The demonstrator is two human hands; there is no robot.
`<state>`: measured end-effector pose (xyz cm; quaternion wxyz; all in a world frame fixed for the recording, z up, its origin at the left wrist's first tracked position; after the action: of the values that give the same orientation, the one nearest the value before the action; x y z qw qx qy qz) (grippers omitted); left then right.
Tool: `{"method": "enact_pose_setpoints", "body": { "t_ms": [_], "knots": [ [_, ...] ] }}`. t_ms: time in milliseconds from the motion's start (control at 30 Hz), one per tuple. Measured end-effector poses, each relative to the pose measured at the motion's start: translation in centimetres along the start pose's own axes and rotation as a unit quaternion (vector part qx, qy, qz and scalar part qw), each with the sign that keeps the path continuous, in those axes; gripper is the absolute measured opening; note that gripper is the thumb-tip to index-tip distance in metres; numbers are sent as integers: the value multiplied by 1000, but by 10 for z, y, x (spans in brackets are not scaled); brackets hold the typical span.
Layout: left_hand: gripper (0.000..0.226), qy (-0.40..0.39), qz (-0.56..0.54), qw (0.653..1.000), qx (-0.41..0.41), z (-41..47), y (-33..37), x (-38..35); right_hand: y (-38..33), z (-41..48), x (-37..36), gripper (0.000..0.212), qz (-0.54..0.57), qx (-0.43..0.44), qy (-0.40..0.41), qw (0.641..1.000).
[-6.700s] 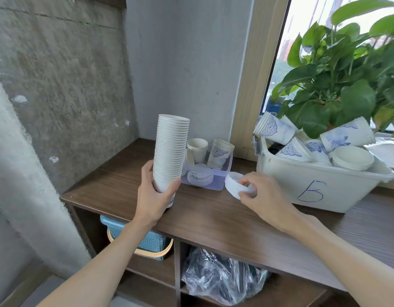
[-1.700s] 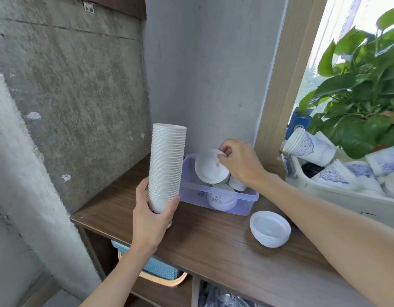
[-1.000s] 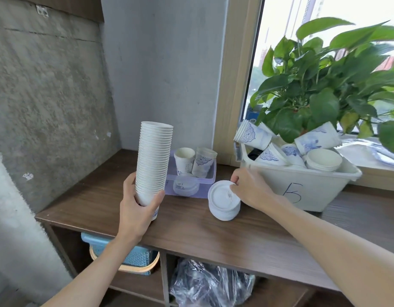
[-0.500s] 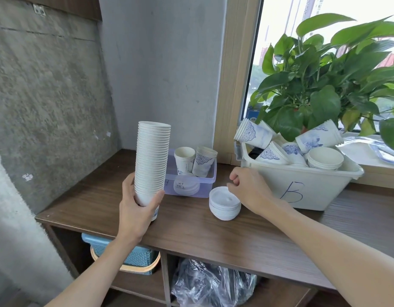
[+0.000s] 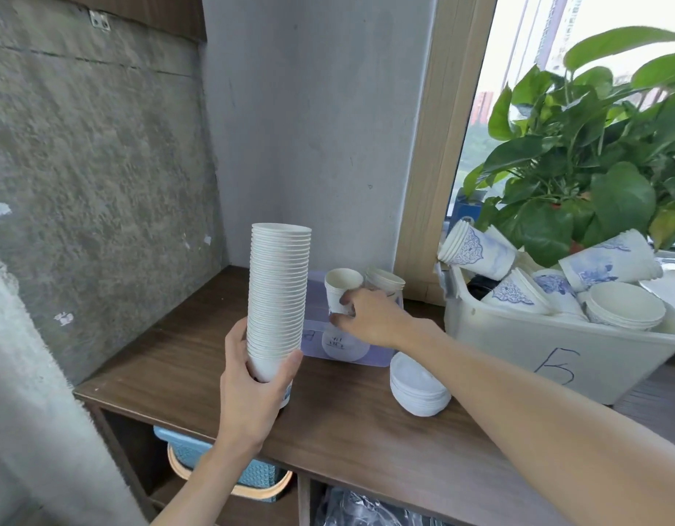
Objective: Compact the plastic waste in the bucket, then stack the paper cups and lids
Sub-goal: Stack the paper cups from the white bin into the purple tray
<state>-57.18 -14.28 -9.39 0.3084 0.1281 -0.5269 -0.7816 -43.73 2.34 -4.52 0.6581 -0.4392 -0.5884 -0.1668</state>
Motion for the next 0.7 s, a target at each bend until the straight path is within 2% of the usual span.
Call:
{"method": "enact_pose_setpoints", "body": {
  "t_ms": [67,233,333,400,467,567,700],
  "knots": [
    [74,4,-9,1000,2,0,-1,1,-3,12,-4,60,-8,-14,-16,1000],
    [73,8,-6,1000,0,2,-5,2,2,26,-13,62,-7,-49,-80,996],
    [73,8,-7,1000,1,2,-3,2,3,27,-16,58,11,-61,-106,992],
    [73,12,-8,1000,2,2,-2,3,5,28,-20,45,24,-65,-119,990],
    [73,13,-10,1000,1,2,-1,4,6,29,-21,36,55,-71,-110,990],
    [74,11,-7,1000,5,1,-2,3,6,28,-20,46,98,-70,-92,989],
    [71,8,6,1000,9,1,-3,3,2,29,-21,45,127,-44,-90,987]
  ]
}}
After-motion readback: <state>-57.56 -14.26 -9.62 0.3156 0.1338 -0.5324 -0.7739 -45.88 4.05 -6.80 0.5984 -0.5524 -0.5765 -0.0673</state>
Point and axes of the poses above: each hand's wrist, its own z-axis towards the middle knuckle, its own x-axis out of the back of the hand, y = z × x, the point moved 8 cm from there along z, towards the middle knuckle, and after that the axes turned 6 degrees about -y, right-handed, at the moved point
